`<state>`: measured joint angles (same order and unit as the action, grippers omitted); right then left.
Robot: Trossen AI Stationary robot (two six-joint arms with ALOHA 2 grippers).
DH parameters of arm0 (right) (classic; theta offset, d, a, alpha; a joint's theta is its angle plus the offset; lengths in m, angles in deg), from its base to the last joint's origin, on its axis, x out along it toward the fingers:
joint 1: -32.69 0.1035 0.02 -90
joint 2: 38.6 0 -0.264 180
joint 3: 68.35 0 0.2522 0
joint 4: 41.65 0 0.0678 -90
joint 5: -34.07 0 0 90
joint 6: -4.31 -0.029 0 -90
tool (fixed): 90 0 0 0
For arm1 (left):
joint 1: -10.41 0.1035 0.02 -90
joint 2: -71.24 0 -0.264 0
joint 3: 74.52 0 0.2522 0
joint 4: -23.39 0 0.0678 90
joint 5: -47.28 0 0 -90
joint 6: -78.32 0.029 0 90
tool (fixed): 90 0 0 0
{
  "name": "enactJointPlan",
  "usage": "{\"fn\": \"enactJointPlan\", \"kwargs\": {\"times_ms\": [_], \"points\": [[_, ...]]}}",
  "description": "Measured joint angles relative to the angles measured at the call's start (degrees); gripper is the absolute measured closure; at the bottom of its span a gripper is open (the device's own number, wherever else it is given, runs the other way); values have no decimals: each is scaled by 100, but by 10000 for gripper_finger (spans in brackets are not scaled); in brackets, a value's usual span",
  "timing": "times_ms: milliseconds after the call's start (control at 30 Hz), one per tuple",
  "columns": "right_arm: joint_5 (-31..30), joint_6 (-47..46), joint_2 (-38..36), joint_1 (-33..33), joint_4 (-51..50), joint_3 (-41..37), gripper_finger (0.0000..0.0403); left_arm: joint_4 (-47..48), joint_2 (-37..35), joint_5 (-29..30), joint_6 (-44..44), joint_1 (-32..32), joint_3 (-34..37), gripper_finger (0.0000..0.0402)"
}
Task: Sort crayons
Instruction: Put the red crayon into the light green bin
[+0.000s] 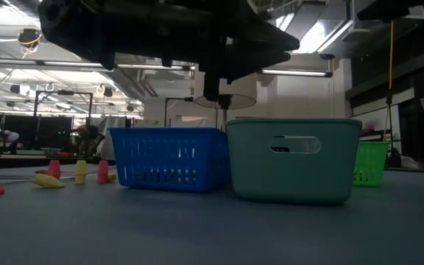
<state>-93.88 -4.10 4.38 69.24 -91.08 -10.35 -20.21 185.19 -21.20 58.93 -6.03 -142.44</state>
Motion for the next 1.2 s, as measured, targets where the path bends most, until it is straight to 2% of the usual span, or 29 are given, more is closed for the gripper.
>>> {"fn": "enactJointPlan", "kwargs": {"times_ms": [167, 300, 400, 567, 767, 967, 1100, 1200], "points": [[257, 234, -1546, -331, 901, -982, 274, 8, 0, 4, 4, 32, 0, 304], [608, 618, -2674, -647, 1437, -1486, 274, -2, 0, 8, 4, 32, 0, 300], [751, 981, -3348, -887, 1909, -1764, 274, -2, 0, 4, 4, 30, 0, 302], [1350, 1212, -4095, -1232, 2031, -2053, 274, -4, 0, 11, 6, 31, 0, 302], [1690, 1284, -4282, -1504, 2051, -2491, 274, -7, 0, 7, 6, 30, 2, 302], [2048, 1586, -4281, -1538, 3169, -3206, 274, -9, 0, -65, -139, 30, 2, 302], [2063, 1727, -4281, -1605, 3783, -3596, 274, -2, -48, -198, -108, 49, 4, 302], [2123, 1730, -4282, -1682, 4008, -3760, 274, 118, -238, -536, -99, 161, 9, 302]]}}
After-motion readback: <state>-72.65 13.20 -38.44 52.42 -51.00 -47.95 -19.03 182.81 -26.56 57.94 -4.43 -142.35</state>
